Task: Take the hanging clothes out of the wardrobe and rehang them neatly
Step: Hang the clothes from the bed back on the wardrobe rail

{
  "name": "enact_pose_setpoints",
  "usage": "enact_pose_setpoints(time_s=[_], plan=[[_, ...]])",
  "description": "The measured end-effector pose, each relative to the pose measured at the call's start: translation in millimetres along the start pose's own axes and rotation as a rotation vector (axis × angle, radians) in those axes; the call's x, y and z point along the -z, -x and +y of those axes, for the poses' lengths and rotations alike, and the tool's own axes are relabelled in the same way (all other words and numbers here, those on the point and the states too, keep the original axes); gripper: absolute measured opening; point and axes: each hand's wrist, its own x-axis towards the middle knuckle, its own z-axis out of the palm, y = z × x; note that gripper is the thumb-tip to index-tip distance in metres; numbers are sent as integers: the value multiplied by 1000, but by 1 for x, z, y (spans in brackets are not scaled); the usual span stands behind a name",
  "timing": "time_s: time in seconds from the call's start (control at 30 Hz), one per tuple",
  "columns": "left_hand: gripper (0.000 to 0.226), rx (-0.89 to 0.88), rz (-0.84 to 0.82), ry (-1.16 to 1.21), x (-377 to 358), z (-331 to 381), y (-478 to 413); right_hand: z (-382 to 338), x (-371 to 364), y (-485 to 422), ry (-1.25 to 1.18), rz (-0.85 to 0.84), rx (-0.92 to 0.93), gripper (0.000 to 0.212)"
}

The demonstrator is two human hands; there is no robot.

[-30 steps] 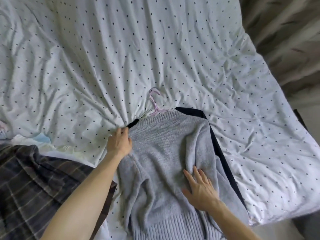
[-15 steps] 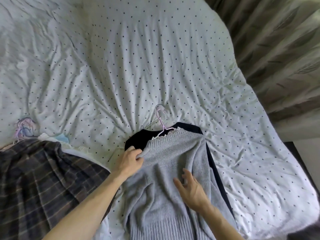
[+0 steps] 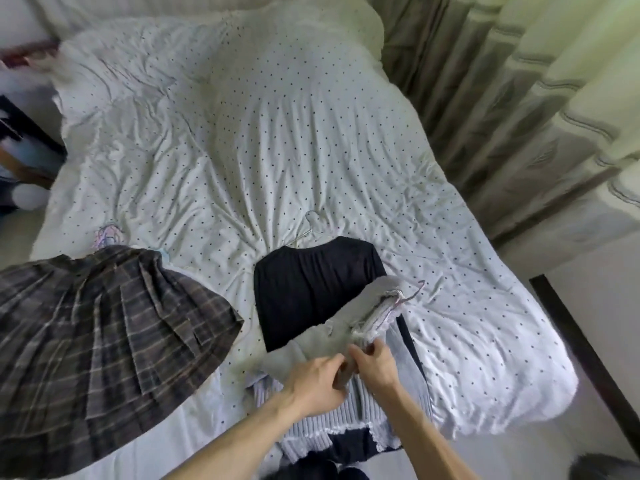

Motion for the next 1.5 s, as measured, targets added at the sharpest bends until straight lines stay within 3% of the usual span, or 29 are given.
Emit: enact_pose_setpoints(time_s=[0.1,0.27,0.43,0.53,0.6,0.73,0.83,0.9,1.0,1.13,1.3,1.5], plan=[[32,-54,-53,37,-12,27,16,36,40,37,4,54,66,17],[39,-245,174,-77,13,87,13,86,139,130,108,174,210,27],[69,-656,346,-313,37,228,27,153,227,247,179,347,255,35],[65,-919,233,-438,3,323,52,193,260,317,163,408,258,16],[46,-1039,57,-440,-38,376,71,224,273,357,146,477,207,8],[31,-1055,-314,-377,-116,448,118,287,278,420,17,657,37,1],[28,-1155,-461,-363,-164,472,143,333,274,458,-78,815,-87,24],[26,-1222,-533,-372,-193,484,154,366,265,475,-74,878,-175,27],[24,-1328,-603,-419,-229,504,170,405,242,505,-17,967,-444,44],[31,-1357,-754,-359,-262,536,191,434,204,545,-101,1082,-741,42],[25,-1454,-908,-382,-301,566,214,420,165,582,-228,1016,-808,26],[32,-1790,-940,-535,-361,569,255,389,115,598,-745,817,-618,58]])
